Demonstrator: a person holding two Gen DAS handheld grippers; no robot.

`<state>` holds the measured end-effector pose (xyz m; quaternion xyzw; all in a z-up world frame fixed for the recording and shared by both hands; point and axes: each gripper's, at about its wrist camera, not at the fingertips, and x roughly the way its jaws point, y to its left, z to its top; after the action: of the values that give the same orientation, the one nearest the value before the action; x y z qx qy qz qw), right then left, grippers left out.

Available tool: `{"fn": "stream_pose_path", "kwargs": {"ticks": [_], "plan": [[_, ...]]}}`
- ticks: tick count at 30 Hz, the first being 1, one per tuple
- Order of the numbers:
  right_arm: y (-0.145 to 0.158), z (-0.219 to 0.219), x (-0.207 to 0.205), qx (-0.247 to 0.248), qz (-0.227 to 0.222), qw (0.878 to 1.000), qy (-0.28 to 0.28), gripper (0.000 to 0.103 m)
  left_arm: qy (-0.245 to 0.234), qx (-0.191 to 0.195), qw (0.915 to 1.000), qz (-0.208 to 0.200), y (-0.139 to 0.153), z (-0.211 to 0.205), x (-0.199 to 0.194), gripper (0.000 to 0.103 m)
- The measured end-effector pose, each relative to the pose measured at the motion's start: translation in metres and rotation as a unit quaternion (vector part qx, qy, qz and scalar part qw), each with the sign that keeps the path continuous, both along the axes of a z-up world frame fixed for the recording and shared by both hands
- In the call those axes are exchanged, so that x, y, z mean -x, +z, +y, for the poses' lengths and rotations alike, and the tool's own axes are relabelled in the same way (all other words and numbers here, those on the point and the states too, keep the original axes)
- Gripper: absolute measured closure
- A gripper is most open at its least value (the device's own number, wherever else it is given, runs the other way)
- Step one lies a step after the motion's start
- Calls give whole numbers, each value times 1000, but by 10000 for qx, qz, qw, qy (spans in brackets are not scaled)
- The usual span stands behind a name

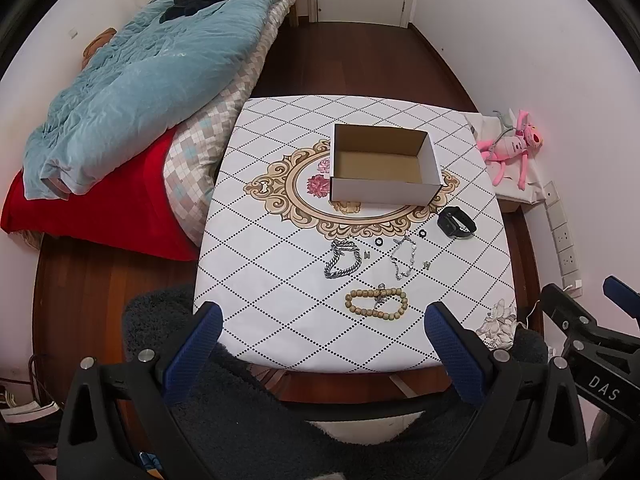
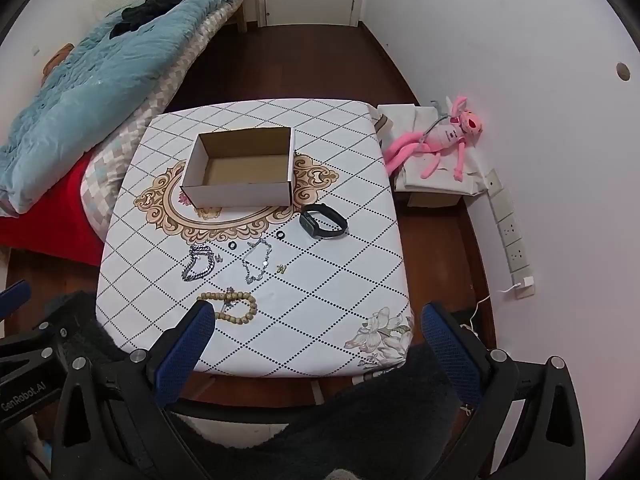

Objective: Organize jewelry

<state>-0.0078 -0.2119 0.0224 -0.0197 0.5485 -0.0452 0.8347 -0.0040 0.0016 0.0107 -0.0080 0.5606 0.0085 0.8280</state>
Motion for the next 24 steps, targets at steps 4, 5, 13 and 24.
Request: {"fn": "stream_pose_path", "kwargs": {"ticks": [4, 5, 13, 24], "plan": [[2, -2, 0, 0, -19, 10000, -24, 0, -11, -27, 10000, -34, 2, -1, -1, 0], [2, -2, 0, 1, -21, 10000, -27, 0, -10, -25, 10000, -44, 2, -1, -1, 0], [5, -3, 1, 11, -60, 10000, -14, 0, -34, -27, 10000, -73, 2, -1, -4, 0], [5, -3, 2, 2, -50, 10000, -17, 0, -38, -32, 9999, -103, 6, -3, 1, 0]]}}
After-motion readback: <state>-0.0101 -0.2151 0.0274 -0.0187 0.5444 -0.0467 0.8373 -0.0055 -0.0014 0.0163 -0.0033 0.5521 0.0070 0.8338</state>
